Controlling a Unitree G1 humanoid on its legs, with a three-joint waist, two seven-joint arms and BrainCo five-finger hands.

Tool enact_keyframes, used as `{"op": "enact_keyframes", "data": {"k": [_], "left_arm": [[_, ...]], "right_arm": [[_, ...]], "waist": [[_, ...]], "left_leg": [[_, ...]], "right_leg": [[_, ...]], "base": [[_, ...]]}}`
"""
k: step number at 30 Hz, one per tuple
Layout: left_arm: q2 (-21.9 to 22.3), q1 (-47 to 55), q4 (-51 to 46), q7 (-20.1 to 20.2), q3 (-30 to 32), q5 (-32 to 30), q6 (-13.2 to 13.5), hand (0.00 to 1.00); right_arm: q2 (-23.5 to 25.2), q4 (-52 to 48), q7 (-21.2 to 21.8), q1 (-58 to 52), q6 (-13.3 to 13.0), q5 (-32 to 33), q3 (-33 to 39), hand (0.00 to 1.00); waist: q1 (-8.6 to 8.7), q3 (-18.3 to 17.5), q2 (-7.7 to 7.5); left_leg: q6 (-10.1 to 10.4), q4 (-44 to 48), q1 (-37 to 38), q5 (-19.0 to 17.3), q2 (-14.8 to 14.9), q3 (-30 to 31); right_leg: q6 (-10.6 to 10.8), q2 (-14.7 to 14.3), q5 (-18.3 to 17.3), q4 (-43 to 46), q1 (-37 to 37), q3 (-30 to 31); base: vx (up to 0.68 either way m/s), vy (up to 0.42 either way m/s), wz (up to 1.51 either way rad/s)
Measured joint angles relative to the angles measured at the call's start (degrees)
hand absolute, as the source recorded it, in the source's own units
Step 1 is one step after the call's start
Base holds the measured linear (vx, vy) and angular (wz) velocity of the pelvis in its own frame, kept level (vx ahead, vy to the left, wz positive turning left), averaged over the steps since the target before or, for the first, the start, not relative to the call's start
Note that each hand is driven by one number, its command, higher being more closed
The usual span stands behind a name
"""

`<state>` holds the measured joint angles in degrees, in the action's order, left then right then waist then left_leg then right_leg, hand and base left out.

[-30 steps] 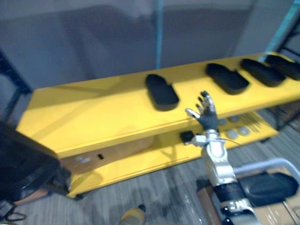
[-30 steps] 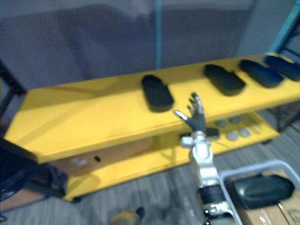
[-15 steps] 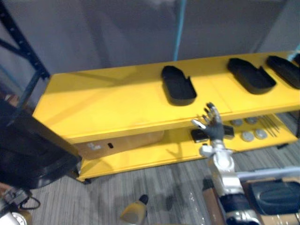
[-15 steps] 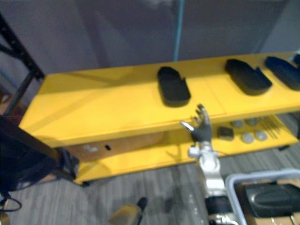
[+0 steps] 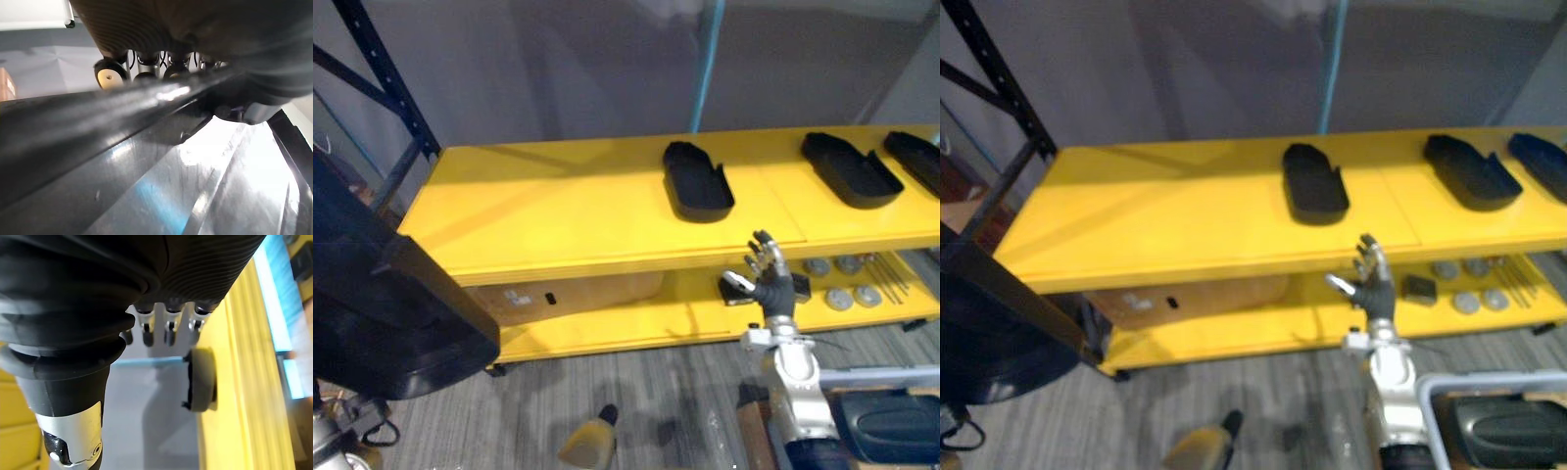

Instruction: Walk over and take plastic housings, then place them on the shelf

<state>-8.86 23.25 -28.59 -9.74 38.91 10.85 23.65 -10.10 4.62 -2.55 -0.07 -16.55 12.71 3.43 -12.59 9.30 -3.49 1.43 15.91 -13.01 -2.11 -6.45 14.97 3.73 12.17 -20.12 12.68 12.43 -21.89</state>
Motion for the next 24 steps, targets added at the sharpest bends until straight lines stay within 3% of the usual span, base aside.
{"op": "enact_keyframes", "data": {"k": [1,2,3,4,5,7,9,12,13,15,16,17,18,19,20,24], "left_arm": [[0.1,-2.0,0.5,0.1,0.4,0.0,0.0,1.00],[0.0,-4.0,0.9,0.6,0.4,0.1,-0.6,1.00],[-0.7,-4.7,0.8,0.8,0.5,0.5,-0.6,1.00],[-2.5,-6.3,1.1,0.7,0.4,0.5,-0.8,1.00],[-3.3,-7.2,1.3,0.0,0.0,0.3,-1.3,1.00],[-3.6,-8.7,1.3,-1.6,-2.2,0.3,-2.4,1.00],[-4.2,-10.7,1.5,-2.2,-4.2,-0.1,-3.3,1.00],[-4.2,-14.0,1.6,-3.3,-8.0,-0.2,-5.3,1.00],[-4.1,-14.1,1.6,-3.5,-8.8,-0.2,-5.4,1.00],[-3.8,-12.9,1.6,-3.6,-9.3,-0.2,-6.0,1.00],[-3.9,-12.2,1.5,-3.6,-9.2,-0.2,-6.0,1.00],[-1.4,-11.0,1.3,-3.5,-10.1,0.0,-5.9,1.00],[-0.1,-9.6,0.9,-3.0,-10.5,0.0,-5.8,1.00],[0.3,-9.2,0.6,-2.7,-10.4,0.1,-5.8,1.00],[0.6,-9.0,-0.1,-2.5,-10.4,0.1,-5.6,1.00],[0.5,-9.5,-1.5,-2.7,-10.4,-0.2,-3.5,1.00]], "right_arm": [[-0.3,0.0,0.0,-0.1,-0.4,0.0,1.5,0.00],[-0.3,0.2,0.1,0.0,-0.5,0.0,2.9,0.00],[-0.3,0.2,0.1,0.2,-0.6,0.0,3.3,0.00],[0.0,0.3,0.2,0.5,-0.7,0.0,4.4,0.00],[0.1,0.6,0.6,0.7,-0.9,-0.1,4.6,0.00],[0.2,0.3,1.3,0.9,-1.3,-0.5,4.6,0.00],[0.2,-1.2,1.6,0.4,-1.3,-0.5,5.2,0.00],[0.1,-6.1,2.7,0.0,-1.9,-0.5,6.5,0.00],[0.1,-7.8,2.9,-0.2,-2.7,-0.5,6.5,0.00],[-0.1,-13.2,3.9,-0.9,-3.4,-0.6,6.2,0.00],[-0.1,-14.1,3.9,-1.0,-3.5,-0.7,5.9,0.00],[-1.8,-14.5,3.8,-0.6,-3.5,-0.8,6.1,0.00],[-3.2,-14.5,3.5,-0.6,-3.4,-1.3,6.1,0.00],[-3.7,-14.5,3.2,-0.7,-3.4,-1.3,6.1,0.00],[-4.4,-14.6,2.5,-0.5,-3.4,-1.2,6.1,0.00],[-4.5,-15.1,0.1,2.3,-4.9,-1.3,5.1,0.00]], "waist": [[0.14,-0.3,-0.21],[0.75,-0.6,0.05],[0.97,-0.5,0.08],[1.11,-0.3,-0.13],[1.90,-0.2,0.07],[3.74,0.1,1.06],[4.98,0.2,1.71],[6.51,0.3,2.49],[6.88,0.3,2.34],[6.91,-0.2,1.18],[6.85,-0.7,0.38],[6.83,-1.2,2.36],[6.75,-1.7,4.04],[6.75,-2.0,4.44],[6.57,-2.8,5.83],[5.95,-3.7,7.04]], "left_leg": [[0.6,0.6,-0.1,-0.9,-0.7,0.3],[-0.1,1.6,0.1,-0.9,-0.8,0.9],[-0.4,1.4,0.4,-1.1,-0.9,1.0],[-1.2,-0.2,2.4,-1.6,-1.1,1.6],[-2.5,-1.9,5.1,-1.7,-1.1,1.8],[-2.8,-3.7,9.1,-1.9,-0.4,2.5],[-2.9,-4.3,10.3,-2.2,0.6,3.7],[-1.4,-3.7,10.3,-3.8,2.6,5.8],[-0.8,-2.9,10.0,-4.7,2.8,6.3],[0.6,-1.1,9.9,-8.0,2.2,6.4],[1.0,-0.6,9.9,-9.1,1.7,6.2],[1.6,1.1,9.8,-11.1,4.1,4.6],[2.3,0.7,9.9,-11.0,6.9,2.5],[2.7,0.0,10.2,-10.8,7.8,1.5],[3.8,-1.8,10.7,-10.0,9.2,-0.4],[5.0,-5.7,14.1,-8.6,11.0,-3.5]], "right_leg": [[-2.9,0.4,1.8,9.0,-2.4,2.3],[0.5,1.7,6.1,19.2,-7.9,6.6],[1.5,1.7,8.3,23.7,-10.5,9.4],[1.4,1.9,13.5,31.4,-14.1,13.4],[0.1,3.1,15.8,38.4,-17.3,14.6],[-2.2,3.0,11.5,42.6,-21.0,14.1],[-2.8,1.4,9.0,38.0,-23.0,14.1],[-2.0,-1.2,8.2,18.8,-24.0,15.3],[-1.2,-1.4,8.9,14.5,-23.8,15.8],[-1.4,-0.7,13.6,8.5,-21.0,15.7],[0.8,0.0,12.4,7.0,-19.7,15.5],[2.7,-1.5,12.3,5.4,-18.2,13.9],[2.1,-3.2,12.3,4.6,-17.4,12.8],[1.9,-3.6,12.3,4.3,-17.3,12.4],[1.6,-4.6,12.4,3.7,-17.1,12.1],[0.9,-6.1,12.9,2.3,-15.4,12.4]], "base": [[0.37,-0.005,0.34],[0.32,0.042,0.34],[0.18,0.190,0.22],[0.17,0.106,0.06],[0.15,0.064,0.02],[0.04,-0.014,0.08],[-0.11,-0.029,0.31],[-0.03,-0.079,0.31],[0.11,-0.213,0.27],[0.11,-0.260,0.22],[0.14,-0.311,0.07],[0.16,-0.312,0.10],[0.15,-0.285,0.08],[0.16,-0.229,0.14],[0.15,-0.148,0.03],[0.15,-0.096,-0.13]]}}
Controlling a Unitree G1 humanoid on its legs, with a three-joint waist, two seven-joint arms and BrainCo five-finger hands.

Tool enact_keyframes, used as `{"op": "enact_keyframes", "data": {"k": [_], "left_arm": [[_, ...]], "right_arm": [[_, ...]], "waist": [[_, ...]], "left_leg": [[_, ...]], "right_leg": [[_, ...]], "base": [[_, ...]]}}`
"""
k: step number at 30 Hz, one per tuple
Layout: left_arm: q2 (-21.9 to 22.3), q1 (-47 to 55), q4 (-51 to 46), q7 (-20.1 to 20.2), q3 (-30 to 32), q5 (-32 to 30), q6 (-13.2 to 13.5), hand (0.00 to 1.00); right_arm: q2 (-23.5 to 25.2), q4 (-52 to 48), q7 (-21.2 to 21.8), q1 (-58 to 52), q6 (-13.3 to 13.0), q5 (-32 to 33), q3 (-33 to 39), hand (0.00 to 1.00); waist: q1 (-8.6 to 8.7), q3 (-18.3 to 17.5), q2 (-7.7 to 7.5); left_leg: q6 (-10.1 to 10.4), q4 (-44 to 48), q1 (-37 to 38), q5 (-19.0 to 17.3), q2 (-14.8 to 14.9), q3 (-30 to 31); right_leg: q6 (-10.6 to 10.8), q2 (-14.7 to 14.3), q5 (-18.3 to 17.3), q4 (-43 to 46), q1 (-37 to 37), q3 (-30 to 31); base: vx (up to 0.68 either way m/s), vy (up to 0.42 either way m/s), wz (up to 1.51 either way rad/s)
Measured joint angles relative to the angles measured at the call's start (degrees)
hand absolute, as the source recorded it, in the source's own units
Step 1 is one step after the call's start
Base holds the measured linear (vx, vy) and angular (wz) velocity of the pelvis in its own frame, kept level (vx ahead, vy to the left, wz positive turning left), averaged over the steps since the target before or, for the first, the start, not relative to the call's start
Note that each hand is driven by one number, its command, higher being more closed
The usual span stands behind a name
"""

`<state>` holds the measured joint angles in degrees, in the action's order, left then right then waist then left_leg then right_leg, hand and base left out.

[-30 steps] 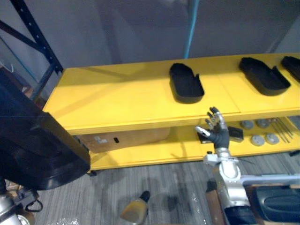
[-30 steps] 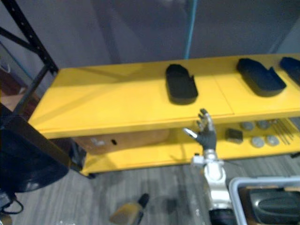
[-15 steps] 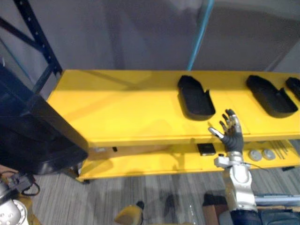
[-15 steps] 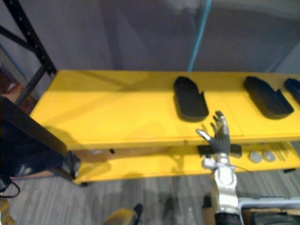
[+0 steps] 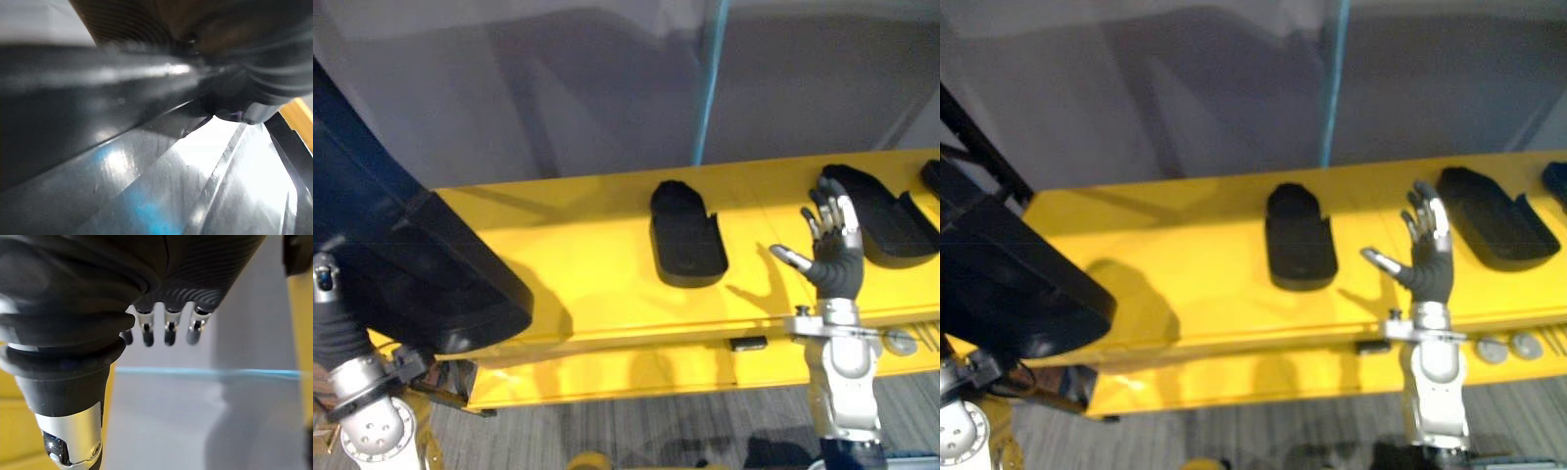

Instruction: Walk over and take plastic housings, then place them on the shelf

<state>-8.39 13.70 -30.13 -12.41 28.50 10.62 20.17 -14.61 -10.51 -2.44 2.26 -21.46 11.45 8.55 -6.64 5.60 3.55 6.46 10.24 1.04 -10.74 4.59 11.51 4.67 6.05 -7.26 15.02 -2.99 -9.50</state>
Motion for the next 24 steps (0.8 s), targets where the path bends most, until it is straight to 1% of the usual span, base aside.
{"op": "enact_keyframes", "data": {"k": [1,2,3,4,5,7,8,10,11,13,14,15,16,17,18,21,23,24], "left_arm": [[-0.1,-0.6,0.0,-0.6,0.0,-0.5,0.6,1.00],[-0.2,-0.9,-0.1,-1.2,0.1,-0.7,0.9,1.00],[-0.3,-1.0,-0.1,-1.6,0.2,-0.7,1.0,1.00],[-0.4,-1.2,-0.1,-2.5,0.3,-1.5,0.9,1.00],[-0.5,-1.3,0.0,-3.0,0.7,-2.1,0.9,1.00],[-1.5,-1.0,0.0,-3.8,2.1,-2.1,0.9,1.00],[-2.1,-0.8,0.0,-4.3,3.2,-2.1,0.9,1.00],[-2.9,-0.7,0.0,-4.5,5.4,-2.0,0.9,1.00],[-2.9,-0.3,0.0,-4.7,6.9,-1.8,0.9,1.00],[-2.9,0.8,0.0,-4.6,9.1,-1.4,1.0,1.00],[-2.9,1.9,0.0,-4.3,10.5,-0.9,1.0,1.00],[-2.9,2.9,0.1,-3.4,11.3,0.4,1.0,1.00],[-2.9,3.2,0.1,-2.9,11.6,0.8,1.0,1.00],[-2.9,3.3,0.1,-1.9,11.8,0.9,1.0,1.00],[-2.9,3.4,0.1,-0.8,12.0,0.8,1.2,1.00],[-2.9,3.8,0.3,0.6,12.2,0.8,1.2,1.00],[-3.1,4.0,1.8,2.5,13.0,0.8,0.7,1.00],[-3.1,4.3,2.2,3.4,13.0,0.9,-0.1,1.00]], "right_arm": [[0.2,-0.9,-2.5,1.0,-1.4,-1.0,-0.4,0.00],[0.3,-2.3,-5.6,1.9,-2.7,-2.8,-0.8,0.00],[0.4,-3.1,-7.3,2.5,-3.4,-4.0,-0.9,0.00],[0.8,-4.7,-11.9,3.6,-4.6,-8.1,-0.9,0.00],[1.1,-6.5,-17.7,4.9,-5.2,-13.2,-0.9,0.00],[1.1,-8.1,-23.5,8.5,-6.4,-17.0,-1.1,0.00],[1.1,-8.8,-25.1,10.6,-6.8,-17.6,-1.3,0.00],[1.1,-10.1,-26.6,13.2,-7.5,-17.9,-1.5,0.00],[1.1,-10.9,-26.7,14.0,-7.4,-18.0,-1.5,0.00],[1.0,-11.6,-27.2,14.4,-6.9,-18.5,-1.6,0.00],[1.0,-11.6,-27.4,14.4,-6.3,-18.9,-1.5,0.00],[0.7,-11.6,-27.5,14.2,-5.0,-18.9,-1.4,0.00],[0.5,-11.5,-27.5,14.2,-4.2,-18.9,-1.3,0.00],[-0.1,-11.6,-27.5,13.4,-2.8,-18.9,-0.8,0.00],[-0.7,-11.6,-27.6,11.8,-1.4,-19.0,0.1,0.00],[-1.5,-11.4,-27.9,7.7,0.8,-19.1,3.4,0.00],[-1.5,-11.0,-29.0,4.2,3.2,-18.8,8.9,0.00],[-1.5,-10.6,-29.0,2.2,4.1,-17.5,12.3,0.00]], "waist": [[0.01,-0.3,0.38],[-0.11,-0.3,0.08],[-0.10,-0.3,-0.14],[-0.26,-0.6,-0.78],[-0.33,-0.6,-1.18],[-0.77,-1.0,-1.84],[-0.98,-1.1,-1.93],[-1.31,-1.3,-1.93],[-2.12,-1.8,-1.80],[-2.60,-2.0,-1.57],[-2.97,-2.1,-1.47],[-3.52,-2.5,-1.42],[-3.58,-2.5,-1.41],[-3.49,-3.2,-1.56],[-3.46,-4.0,-1.94],[-3.51,-4.5,-2.54],[-2.90,-4.5,-2.61],[-2.02,-4.5,-2.66]], "left_leg": [[0.0,0.0,0.6,0.0,0.0,-0.4],[0.0,-0.2,0.8,0.0,-0.1,-1.1],[-0.1,-0.2,0.9,0.0,-0.3,-1.0],[-0.3,-0.3,0.9,0.2,-0.4,-1.0],[-0.4,-0.3,1.0,0.3,-0.7,-0.8],[-0.6,-0.2,0.9,0.5,-1.2,-0.6],[-0.7,0.0,1.0,0.5,-1.5,-0.2],[-0.7,0.2,1.1,0.5,-2.0,1.1],[-0.7,0.2,1.0,0.5,-2.2,1.7],[-1.0,0.1,0.9,0.7,-2.5,2.3],[-1.0,0.0,0.9,0.7,-2.7,2.3],[-1.2,-0.2,0.7,0.9,-2.9,2.5],[-1.2,-0.5,0.6,1.1,-3.2,2.7],[-1.6,-1.0,-0.1,1.4,-3.6,3.6],[-2.4,-1.8,-0.6,1.9,-3.6,3.5],[-2.6,-3.3,-1.2,3.3,-3.6,1.8],[-2.6,-4.0,-1.1,4.2,-4.3,0.6],[-2.8,-4.2,-1.1,4.3,-4.5,0.1]], "right_leg": [[0.0,0.0,0.0,-0.7,1.0,0.0],[0.0,0.2,0.0,-1.3,1.6,0.0],[0.0,0.3,0.0,-1.7,2.1,-0.2],[0.0,0.7,0.0,-2.1,2.3,-0.5],[0.1,1.0,0.1,-2.7,3.0,-1.2],[0.2,1.6,0.1,-3.0,3.3,-1.8],[0.2,1.8,0.1,-3.2,3.7,-2.2],[0.3,2.3,0.0,-3.7,5.2,-3.8],[0.5,2.6,-0.2,-3.7,5.4,-4.6],[0.7,3.0,-0.5,-3.7,6.2,-5.8],[0.7,3.3,-1.2,-3.7,6.3,-6.5],[0.7,3.5,-1.3,-3.7,6.4,-7.1],[0.7,3.7,-1.3,-3.8,6.8,-7.7],[0.8,4.1,-1.3,-4.1,7.2,-9.3],[1.0,4.5,-1.2,-4.5,7.3,-10.2],[1.5,5.2,-0.8,-4.6,7.2,-11.2],[2.6,5.9,0.1,-4.6,7.1,-10.9],[2.6,6.4,0.1,-4.7,7.2,-10.9]], "base": [[0.10,-0.011,-0.08],[0.07,0.013,-0.01],[0.05,0.027,0.05],[0.05,0.035,0.19],[0.05,0.041,0.24],[0.02,0.038,0.21],[-0.01,0.022,0.24],[-0.02,0.017,0.36],[-0.03,0.018,0.40],[-0.05,0.011,0.36],[-0.07,0.007,0.27],[-0.07,0.014,0.28],[-0.08,0.011,0.43],[-0.06,0.016,0.60],[-0.05,0.010,0.64],[0.00,0.017,0.31],[0.03,0.039,-0.02],[0.04,0.057,-0.04]]}}
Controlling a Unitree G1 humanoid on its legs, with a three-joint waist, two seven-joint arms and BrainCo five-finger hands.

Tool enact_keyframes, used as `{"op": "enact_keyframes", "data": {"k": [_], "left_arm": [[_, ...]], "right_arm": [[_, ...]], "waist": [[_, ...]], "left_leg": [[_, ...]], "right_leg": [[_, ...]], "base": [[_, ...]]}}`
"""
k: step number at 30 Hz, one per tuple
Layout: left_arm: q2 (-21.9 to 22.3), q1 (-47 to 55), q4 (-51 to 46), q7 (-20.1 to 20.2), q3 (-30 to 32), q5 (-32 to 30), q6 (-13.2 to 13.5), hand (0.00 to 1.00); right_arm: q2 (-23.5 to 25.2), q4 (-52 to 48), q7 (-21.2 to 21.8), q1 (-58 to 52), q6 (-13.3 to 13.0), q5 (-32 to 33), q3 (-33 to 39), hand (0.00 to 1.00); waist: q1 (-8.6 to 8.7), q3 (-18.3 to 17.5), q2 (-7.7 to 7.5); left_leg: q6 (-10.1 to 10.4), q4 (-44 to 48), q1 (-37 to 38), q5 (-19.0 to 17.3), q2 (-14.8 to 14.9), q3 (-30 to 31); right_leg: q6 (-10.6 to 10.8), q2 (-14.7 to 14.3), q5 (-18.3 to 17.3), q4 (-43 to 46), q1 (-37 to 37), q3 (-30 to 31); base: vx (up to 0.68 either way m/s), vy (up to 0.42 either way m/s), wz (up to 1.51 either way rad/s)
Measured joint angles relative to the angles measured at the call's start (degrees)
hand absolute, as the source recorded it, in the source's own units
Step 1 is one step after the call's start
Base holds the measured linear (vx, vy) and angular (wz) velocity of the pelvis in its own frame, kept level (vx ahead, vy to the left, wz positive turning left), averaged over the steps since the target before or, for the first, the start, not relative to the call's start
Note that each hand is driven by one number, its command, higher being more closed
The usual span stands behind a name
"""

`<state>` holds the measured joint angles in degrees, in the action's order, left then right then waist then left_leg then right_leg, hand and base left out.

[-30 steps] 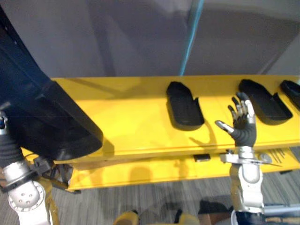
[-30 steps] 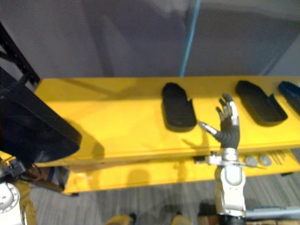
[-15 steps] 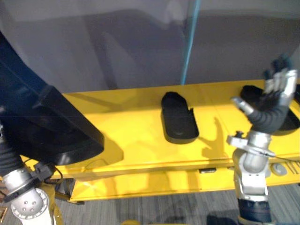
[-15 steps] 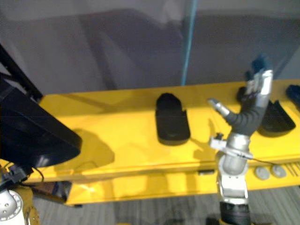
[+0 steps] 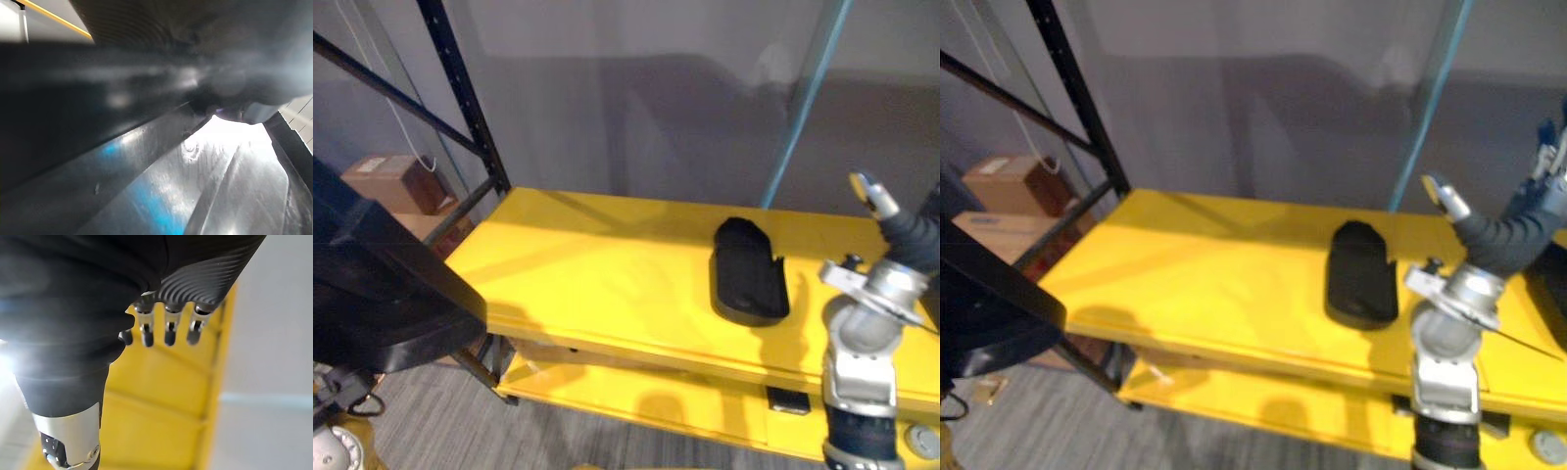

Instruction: Walk over and take plastic housings, then place them on the shelf

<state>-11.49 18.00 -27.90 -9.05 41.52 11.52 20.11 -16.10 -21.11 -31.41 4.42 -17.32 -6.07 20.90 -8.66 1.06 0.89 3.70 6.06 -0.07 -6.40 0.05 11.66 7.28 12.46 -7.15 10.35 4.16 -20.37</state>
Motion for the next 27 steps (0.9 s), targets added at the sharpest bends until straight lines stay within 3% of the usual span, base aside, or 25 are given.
{"op": "enact_keyframes", "data": {"k": [3,5,8,12,15,19,23,27], "left_arm": [[0.0,0.1,0.8,2.4,-0.1,0.1,-1.9,1.00],[-0.2,0.3,2.7,4.4,-0.6,1.5,-4.3,1.00],[-0.6,0.4,4.9,5.4,-2.6,1.6,-6.3,1.00],[-1.2,-0.2,5.4,5.6,-4.9,1.7,-7.5,1.00],[-1.8,-0.8,5.4,5.5,-5.8,2.1,-8.0,1.00],[-2.6,-2.6,5.8,5.7,-6.8,2.1,-9.3,1.00],[-9.9,-5.5,7.6,7.6,-8.7,2.2,-13.2,1.00],[-15.1,-10.3,11.2,11.9,-11.4,2.9,-17.5,1.00]], "right_arm": [[0.7,1.9,0.4,-4.8,1.4,4.2,6.0,0.00],[3.6,4.3,2.8,-8.9,3.9,8.0,9.2,0.00],[7.5,7.2,5.5,-13.9,6.2,10.4,10.1,0.00],[12.5,8.5,5.1,-17.6,7.7,9.7,9.8,0.00],[13.7,9.4,5.0,-18.3,9.1,9.7,8.8,0.00],[13.9,17.4,4.5,-18.2,13.3,10.0,6.5,0.00],[13.9,30.2,5.9,-18.2,18.5,14.6,5.9,0.00],[13.9,42.2,6.7,-18.1,20.1,16.6,6.0,0.00]], "waist": [[1.49,-0.2,-0.27],[3.08,-0.3,-0.37],[4.24,-0.4,-0.41],[6.48,-0.4,-0.31],[7.02,-0.4,-0.33],[6.98,-0.3,-0.33],[6.38,-0.4,-0.40],[6.39,-0.1,0.13]], "left_leg": [[-0.2,-0.5,0.2,0.2,-0.3,-2.9],[-0.3,-1.0,1.3,0.3,-0.1,-6.2],[-0.2,-2.5,3.2,0.4,0.4,-8.8],[-0.2,-3.7,5.0,0.3,1.0,-12.2],[-0.1,-3.8,5.1,0.2,1.1,-12.8],[-0.6,-3.6,5.1,-0.5,1.7,-16.8],[-0.4,-3.5,5.1,-0.4,1.9,-18.5],[-0.4,-3.5,5.0,-0.4,1.8,-18.4]], "right_leg": [[0.5,0.7,0.5,-0.6,-0.1,0.7],[0.5,0.7,0.8,-1.2,-0.1,2.3],[0.5,0.4,0.8,-1.3,-0.1,4.1],[0.6,0.3,1.0,-1.5,-0.1,6.4],[0.6,0.3,1.3,-1.7,-0.1,6.6],[1.0,0.5,1.9,-2.2,-0.1,7.1],[1.0,0.7,2.0,-2.5,0.0,7.1],[1.1,1.0,2.1,-3.2,0.9,6.2]], "base": [[0.06,0.063,-0.12],[0.05,0.037,-0.31],[0.04,0.007,-0.36],[0.01,0.007,-0.29],[-0.01,0.008,-0.10],[-0.01,0.013,-0.06],[0.01,0.002,0.00],[0.04,0.005,0.08]]}}
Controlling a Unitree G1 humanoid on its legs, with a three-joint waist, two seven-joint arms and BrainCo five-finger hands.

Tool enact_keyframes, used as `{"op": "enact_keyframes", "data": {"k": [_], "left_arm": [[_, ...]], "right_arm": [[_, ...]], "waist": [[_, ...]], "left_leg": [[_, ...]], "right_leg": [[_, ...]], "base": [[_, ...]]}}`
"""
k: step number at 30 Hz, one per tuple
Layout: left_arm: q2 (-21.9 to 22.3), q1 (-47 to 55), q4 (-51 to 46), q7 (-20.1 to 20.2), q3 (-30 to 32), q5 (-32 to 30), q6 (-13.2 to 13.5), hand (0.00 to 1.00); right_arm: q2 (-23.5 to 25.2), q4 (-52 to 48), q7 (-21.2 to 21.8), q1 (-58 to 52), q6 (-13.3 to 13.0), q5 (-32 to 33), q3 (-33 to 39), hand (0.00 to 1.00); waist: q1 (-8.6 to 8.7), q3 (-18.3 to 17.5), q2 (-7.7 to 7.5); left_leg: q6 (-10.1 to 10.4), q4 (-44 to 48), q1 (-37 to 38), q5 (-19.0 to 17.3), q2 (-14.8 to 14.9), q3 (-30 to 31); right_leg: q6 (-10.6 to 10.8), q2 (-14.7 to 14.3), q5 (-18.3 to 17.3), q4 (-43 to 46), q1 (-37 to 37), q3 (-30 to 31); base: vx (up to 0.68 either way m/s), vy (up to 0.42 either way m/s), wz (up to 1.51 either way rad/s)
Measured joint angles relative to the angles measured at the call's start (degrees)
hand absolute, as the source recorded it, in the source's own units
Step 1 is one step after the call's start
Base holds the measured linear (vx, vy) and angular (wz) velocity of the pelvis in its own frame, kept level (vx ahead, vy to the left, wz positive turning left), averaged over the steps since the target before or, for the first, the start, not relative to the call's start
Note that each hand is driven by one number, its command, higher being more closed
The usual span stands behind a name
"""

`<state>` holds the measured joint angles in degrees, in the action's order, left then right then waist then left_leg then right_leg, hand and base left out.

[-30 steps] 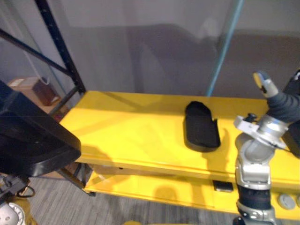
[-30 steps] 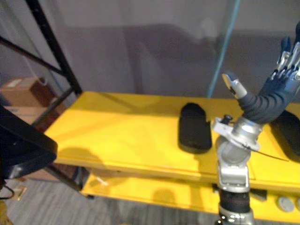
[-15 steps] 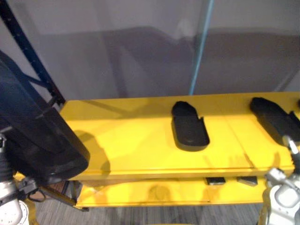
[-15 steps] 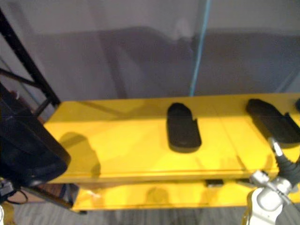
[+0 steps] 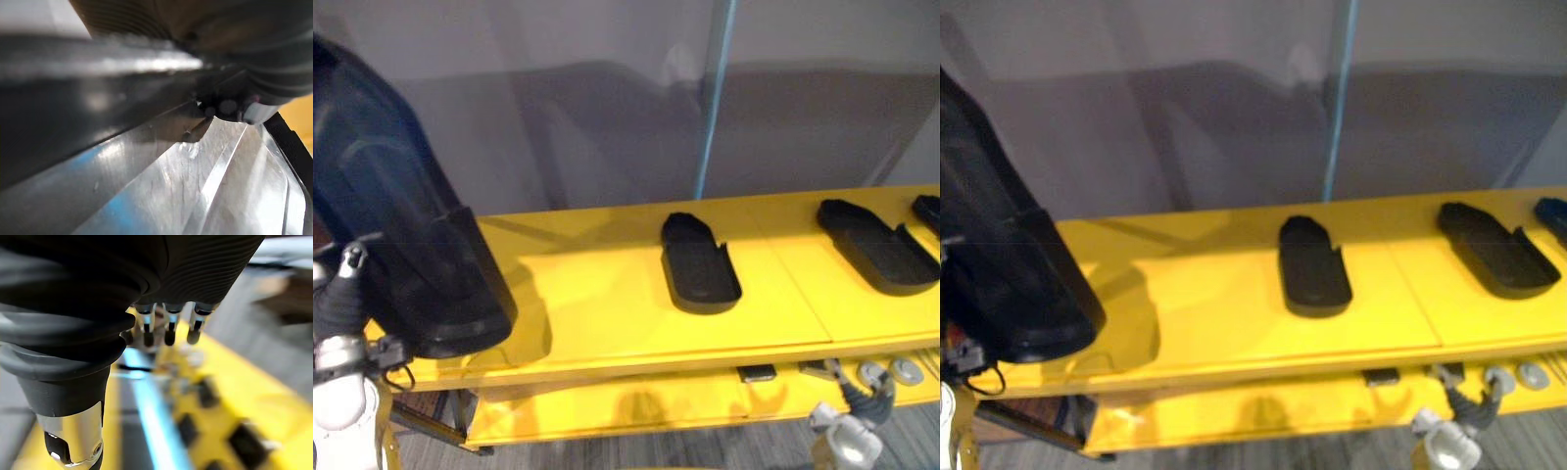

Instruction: Walk over and take plastic housings, then place them on the shelf

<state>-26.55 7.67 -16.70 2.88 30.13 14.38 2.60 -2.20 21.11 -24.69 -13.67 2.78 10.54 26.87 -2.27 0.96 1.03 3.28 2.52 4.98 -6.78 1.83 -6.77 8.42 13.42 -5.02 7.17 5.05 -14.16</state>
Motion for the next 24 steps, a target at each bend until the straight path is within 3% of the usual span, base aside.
{"op": "enact_keyframes", "data": {"k": [5,7,16,24], "left_arm": [[-6.4,-6.2,8.1,5.8,-5.3,1.6,-4.9,1.00],[-8.9,-10.8,14.8,9.2,-8.3,2.6,-8.2,1.00],[-13.7,-23.9,37.8,18.4,-19.9,3.2,-17.9,1.00],[-13.5,-30.9,47.8,22.4,-24.3,2.2,-20.8,1.00]], "right_arm": [[-0.3,11.0,2.2,0.8,-0.3,1.2,0.4,0.00],[-0.7,16.1,4.2,1.1,-0.7,2.2,1.2,0.00],[-1.9,27.4,10.6,2.4,-2.7,2.2,1.1,0.00],[-1.9,30.3,12.1,2.9,-2.9,2.2,1.2,0.00]], "waist": [[-0.12,-0.1,0.18],[-0.12,-0.3,0.26],[0.17,-1.8,1.01],[1.62,-1.5,0.23]], "left_leg": [[0.2,-0.1,0.0,-0.1,-0.1,-0.3],[0.4,-0.1,0.2,-0.4,0.2,-1.7],[1.5,0.0,2.2,0.2,1.1,-6.5],[1.5,-1.5,3.1,1.6,1.1,-6.8]], "right_leg": [[-0.1,0.0,0.3,-0.8,0.4,0.0],[0.0,0.0,0.4,-1.3,0.9,0.0],[-0.4,-0.6,1.5,-2.2,1.7,0.2],[-0.5,-0.9,2.9,-3.6,2.0,0.1]], "base": [[0.03,0.005,0.03],[0.00,0.000,0.00],[0.03,-0.010,-0.10],[-0.05,-0.008,-0.04]]}}
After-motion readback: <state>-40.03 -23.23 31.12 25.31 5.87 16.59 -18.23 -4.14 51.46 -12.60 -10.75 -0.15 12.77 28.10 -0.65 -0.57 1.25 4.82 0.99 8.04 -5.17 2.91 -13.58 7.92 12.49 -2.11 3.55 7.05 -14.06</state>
